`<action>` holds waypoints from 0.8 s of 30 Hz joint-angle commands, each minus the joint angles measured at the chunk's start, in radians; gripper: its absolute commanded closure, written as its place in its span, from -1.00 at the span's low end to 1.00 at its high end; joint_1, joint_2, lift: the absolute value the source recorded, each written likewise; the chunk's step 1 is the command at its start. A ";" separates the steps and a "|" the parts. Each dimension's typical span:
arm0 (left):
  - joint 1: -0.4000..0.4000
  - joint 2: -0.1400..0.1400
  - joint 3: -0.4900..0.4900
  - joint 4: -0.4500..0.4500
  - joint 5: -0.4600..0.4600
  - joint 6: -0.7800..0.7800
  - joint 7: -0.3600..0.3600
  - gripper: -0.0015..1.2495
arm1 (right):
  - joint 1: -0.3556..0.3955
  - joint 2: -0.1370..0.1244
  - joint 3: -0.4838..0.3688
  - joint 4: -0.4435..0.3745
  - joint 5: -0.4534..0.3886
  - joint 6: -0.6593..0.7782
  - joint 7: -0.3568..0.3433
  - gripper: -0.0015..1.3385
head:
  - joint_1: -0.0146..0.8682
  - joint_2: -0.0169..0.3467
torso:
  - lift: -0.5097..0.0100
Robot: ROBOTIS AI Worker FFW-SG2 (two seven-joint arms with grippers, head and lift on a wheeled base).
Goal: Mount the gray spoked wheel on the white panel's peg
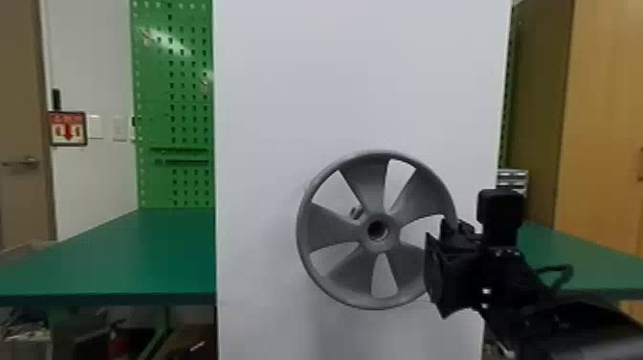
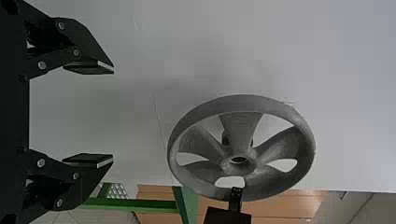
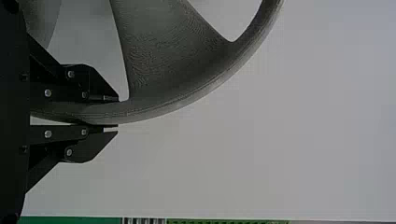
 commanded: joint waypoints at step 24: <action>0.000 0.001 0.002 0.002 0.003 0.000 0.000 -0.10 | -0.025 0.010 0.008 0.057 -0.003 -0.049 0.001 0.88 | -0.69 -0.95 | -0.57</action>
